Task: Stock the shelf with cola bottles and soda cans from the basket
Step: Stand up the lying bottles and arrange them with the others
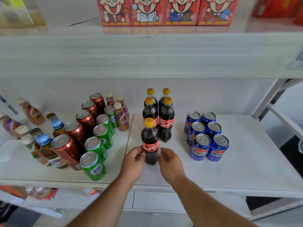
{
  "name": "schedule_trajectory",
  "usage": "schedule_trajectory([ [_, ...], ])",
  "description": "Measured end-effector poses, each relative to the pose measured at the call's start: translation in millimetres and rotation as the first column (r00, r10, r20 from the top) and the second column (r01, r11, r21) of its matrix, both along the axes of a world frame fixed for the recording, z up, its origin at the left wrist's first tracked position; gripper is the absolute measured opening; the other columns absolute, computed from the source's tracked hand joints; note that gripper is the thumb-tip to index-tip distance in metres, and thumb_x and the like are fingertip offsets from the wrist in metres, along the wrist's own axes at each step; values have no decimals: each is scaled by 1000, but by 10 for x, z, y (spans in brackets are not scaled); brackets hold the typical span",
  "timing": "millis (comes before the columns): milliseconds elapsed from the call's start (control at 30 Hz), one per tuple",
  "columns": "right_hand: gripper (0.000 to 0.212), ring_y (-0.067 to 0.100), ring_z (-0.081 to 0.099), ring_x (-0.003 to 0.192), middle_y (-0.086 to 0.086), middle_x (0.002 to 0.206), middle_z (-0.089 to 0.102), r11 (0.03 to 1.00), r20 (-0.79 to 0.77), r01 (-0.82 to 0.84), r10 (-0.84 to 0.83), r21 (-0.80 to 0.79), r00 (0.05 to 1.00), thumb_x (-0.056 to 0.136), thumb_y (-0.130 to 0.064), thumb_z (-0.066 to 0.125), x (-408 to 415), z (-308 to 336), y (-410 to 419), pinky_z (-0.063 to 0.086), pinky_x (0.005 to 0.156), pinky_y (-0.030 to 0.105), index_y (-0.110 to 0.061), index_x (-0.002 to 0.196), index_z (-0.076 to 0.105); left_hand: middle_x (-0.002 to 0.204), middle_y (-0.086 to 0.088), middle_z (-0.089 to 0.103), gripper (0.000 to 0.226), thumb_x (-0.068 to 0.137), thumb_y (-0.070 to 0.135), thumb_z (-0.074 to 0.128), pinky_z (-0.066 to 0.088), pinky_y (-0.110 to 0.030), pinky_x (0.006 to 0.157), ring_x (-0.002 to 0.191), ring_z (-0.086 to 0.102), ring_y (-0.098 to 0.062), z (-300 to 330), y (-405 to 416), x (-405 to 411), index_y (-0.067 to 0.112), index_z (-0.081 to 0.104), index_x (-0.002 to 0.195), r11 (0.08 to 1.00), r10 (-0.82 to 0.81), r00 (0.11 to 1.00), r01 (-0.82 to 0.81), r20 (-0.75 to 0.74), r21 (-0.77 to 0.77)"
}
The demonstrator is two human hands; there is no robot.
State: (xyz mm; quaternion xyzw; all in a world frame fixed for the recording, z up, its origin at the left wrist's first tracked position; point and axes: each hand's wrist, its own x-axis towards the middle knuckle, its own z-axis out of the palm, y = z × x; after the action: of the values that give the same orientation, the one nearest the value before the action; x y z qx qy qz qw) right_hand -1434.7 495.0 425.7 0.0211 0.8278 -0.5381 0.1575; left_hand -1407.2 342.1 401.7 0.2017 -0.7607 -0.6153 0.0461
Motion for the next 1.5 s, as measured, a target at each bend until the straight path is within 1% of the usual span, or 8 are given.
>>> schedule_trajectory([
  [133,32,9,64,102,-9,114,70,997,-16,-21,20,-68,1000,106,-19,50,41,45,-66,46,88,24,-25,130,71,115,6,79,28,107,16,55,53,-44,109,113,72,-13,-54,15,-13,30,75,122,984,65,997,-71,44,163],
  [300,31,9,64,105,-12,110,70,990,21,28,-25,-135,999,108,-21,50,42,43,-70,45,91,22,-29,127,73,107,9,81,26,107,17,55,55,-41,105,102,76,-6,-80,55,-39,32,75,115,967,82,996,-87,30,240],
  [433,30,-1,61,95,-19,102,68,985,24,51,-47,-165,999,109,-21,50,-8,44,-48,44,85,17,-29,126,73,112,6,80,29,108,13,53,54,-40,107,104,76,-6,-80,80,-115,29,74,120,959,79,997,-80,12,273],
  [667,33,13,63,111,-9,117,71,985,29,50,-46,-162,999,109,-23,50,-86,53,-27,45,94,23,-27,133,72,112,7,81,29,108,13,53,53,-44,110,111,74,-12,-153,104,-246,25,73,125,958,82,997,-80,5,276],
  [833,34,12,61,112,-11,117,69,983,37,66,-60,-171,997,110,-24,49,-139,55,-13,46,99,24,-26,137,69,108,14,79,30,108,14,53,54,-36,104,109,72,-10,-130,124,-301,36,73,112,960,81,997,-82,15,266],
  [1033,33,12,61,109,-11,113,67,984,11,68,-67,-162,998,109,-23,48,-210,52,-9,43,92,23,-29,133,70,117,9,79,30,108,20,54,54,-41,107,115,72,-11,-183,110,-372,28,71,132,964,47,999,-48,12,260],
  [1267,37,12,59,114,-5,132,69,984,24,85,-82,-155,996,110,-25,49,-290,49,-27,43,98,23,-24,143,65,118,9,78,32,108,21,54,55,-38,105,115,71,-12,-184,117,-475,27,69,136,961,43,999,-46,16,274],
  [1500,37,15,60,122,-3,137,68,987,13,87,-86,-136,996,110,-26,49,-354,23,-35,44,102,24,-23,144,63,120,6,76,32,109,18,52,54,-36,103,116,70,-12,-166,127,-560,28,68,135,951,47,999,-47,6,306],
])
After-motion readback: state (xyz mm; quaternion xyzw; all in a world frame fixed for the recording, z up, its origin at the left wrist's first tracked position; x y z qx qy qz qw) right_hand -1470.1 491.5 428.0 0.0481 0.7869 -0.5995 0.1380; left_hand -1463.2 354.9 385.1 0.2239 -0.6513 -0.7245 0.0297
